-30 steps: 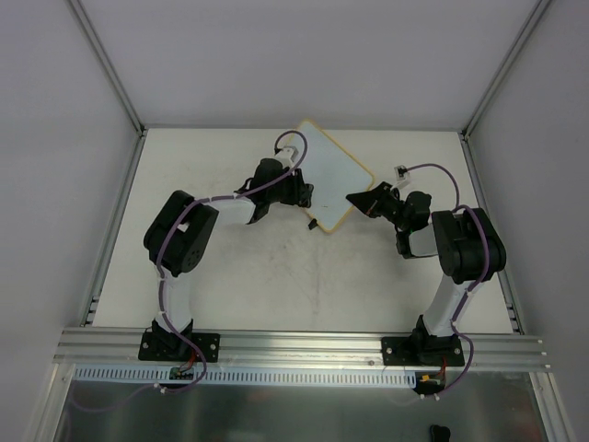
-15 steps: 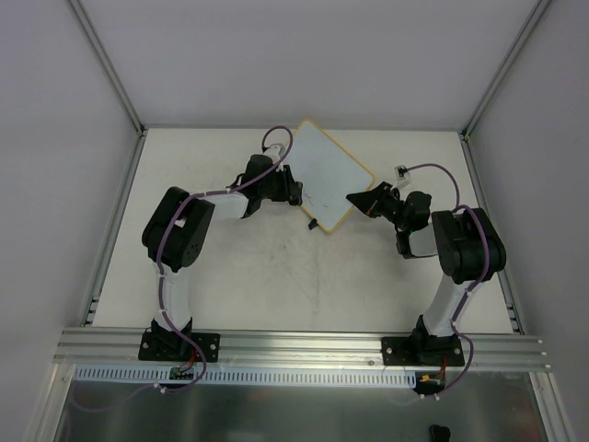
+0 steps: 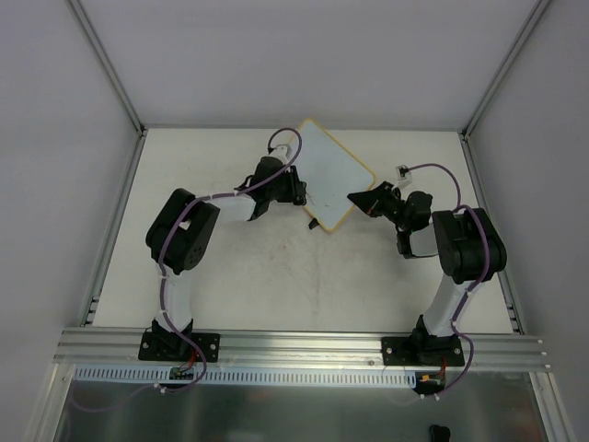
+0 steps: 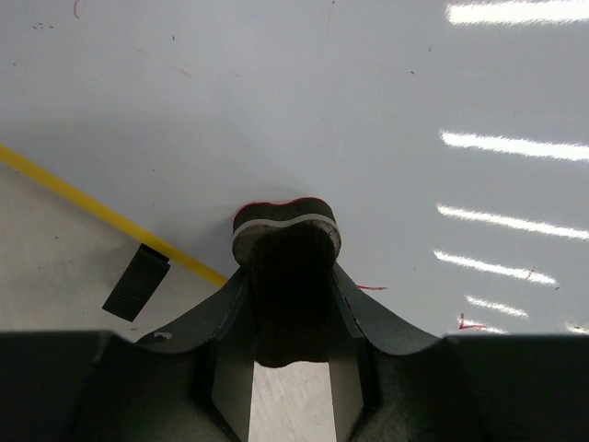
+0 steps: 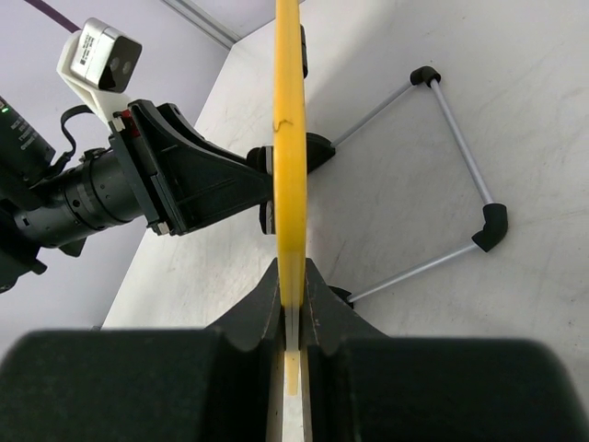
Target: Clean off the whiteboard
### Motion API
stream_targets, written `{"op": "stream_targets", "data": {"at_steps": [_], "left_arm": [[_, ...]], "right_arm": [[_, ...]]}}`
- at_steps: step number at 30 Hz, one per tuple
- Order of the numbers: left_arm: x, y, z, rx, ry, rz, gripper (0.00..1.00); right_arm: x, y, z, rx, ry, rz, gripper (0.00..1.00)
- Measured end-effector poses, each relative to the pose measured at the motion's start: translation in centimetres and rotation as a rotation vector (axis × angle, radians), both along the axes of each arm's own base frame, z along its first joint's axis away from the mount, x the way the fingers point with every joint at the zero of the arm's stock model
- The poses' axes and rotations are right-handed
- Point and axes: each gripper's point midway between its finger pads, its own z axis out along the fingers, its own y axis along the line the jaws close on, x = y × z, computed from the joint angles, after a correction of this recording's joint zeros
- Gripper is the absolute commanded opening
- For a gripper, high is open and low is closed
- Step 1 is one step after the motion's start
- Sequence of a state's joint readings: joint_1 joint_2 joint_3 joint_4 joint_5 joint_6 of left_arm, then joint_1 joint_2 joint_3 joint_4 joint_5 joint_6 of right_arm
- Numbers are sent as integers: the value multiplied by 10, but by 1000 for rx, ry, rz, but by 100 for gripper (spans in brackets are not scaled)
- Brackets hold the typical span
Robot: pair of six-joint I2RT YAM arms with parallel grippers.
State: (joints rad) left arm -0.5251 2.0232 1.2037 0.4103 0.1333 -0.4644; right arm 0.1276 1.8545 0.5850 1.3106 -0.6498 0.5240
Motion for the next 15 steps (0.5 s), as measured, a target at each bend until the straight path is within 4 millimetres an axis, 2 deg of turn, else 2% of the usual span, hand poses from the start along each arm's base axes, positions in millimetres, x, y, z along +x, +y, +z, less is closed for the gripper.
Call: {"op": "stream_targets", "data": {"at_steps": [15], "left_arm": [[-14,-39,12,8,-57,19,0]], "right_arm": [[3,-5,0,2,3,-20,0]]}}
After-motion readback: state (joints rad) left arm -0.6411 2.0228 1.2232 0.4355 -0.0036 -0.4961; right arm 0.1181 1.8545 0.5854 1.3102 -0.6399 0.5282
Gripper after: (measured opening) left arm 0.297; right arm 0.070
